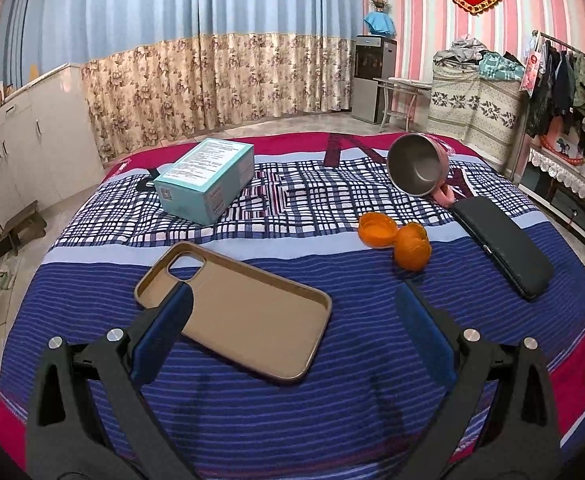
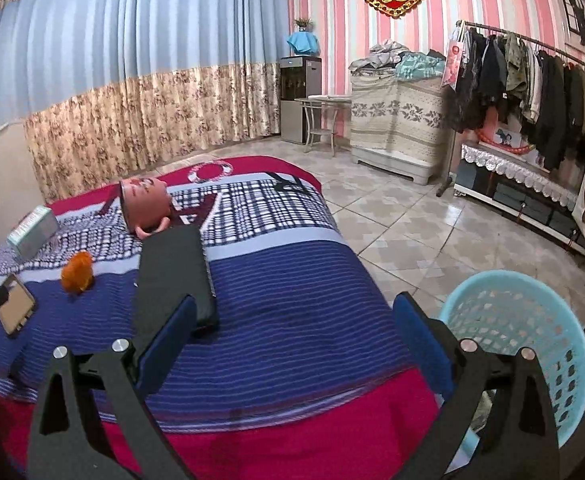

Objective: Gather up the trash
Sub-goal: 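Grasp the orange peel piece on the bed with the left tool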

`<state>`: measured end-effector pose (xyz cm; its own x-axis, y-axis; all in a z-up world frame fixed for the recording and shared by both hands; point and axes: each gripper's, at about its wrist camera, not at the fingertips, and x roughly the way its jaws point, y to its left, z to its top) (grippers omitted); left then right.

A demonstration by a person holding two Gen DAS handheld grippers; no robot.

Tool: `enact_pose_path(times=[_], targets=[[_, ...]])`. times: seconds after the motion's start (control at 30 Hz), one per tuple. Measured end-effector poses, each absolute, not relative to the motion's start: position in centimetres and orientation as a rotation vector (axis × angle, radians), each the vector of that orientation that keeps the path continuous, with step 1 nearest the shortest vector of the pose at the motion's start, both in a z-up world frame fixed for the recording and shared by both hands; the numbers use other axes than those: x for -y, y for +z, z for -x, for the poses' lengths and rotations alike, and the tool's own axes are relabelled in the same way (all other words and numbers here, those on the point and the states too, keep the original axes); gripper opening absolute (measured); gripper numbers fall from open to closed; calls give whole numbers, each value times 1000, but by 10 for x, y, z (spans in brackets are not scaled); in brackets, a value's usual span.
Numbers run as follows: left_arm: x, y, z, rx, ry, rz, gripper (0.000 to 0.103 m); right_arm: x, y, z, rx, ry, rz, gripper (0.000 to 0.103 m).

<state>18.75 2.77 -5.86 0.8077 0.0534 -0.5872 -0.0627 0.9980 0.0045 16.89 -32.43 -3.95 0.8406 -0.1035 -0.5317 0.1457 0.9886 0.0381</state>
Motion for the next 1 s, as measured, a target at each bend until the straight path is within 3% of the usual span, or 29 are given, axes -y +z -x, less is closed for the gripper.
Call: enact_pose_path(times=[0.6, 0.9, 0.97, 1.0], targets=[[-37, -53, -199, -645, 47, 27, 98, 260, -50, -190, -587, -16, 22, 96], [30, -58, -245, -702, -93, -16, 97, 269, -51, -194, -600, -50, 28, 96], [42, -63, -256, -717, -116, -25, 91, 274, -53, -196, -608, -58, 10, 96], [45, -65, -260, -725, -130, -27, 80, 277, -54, -197, -613, -63, 4, 96]])
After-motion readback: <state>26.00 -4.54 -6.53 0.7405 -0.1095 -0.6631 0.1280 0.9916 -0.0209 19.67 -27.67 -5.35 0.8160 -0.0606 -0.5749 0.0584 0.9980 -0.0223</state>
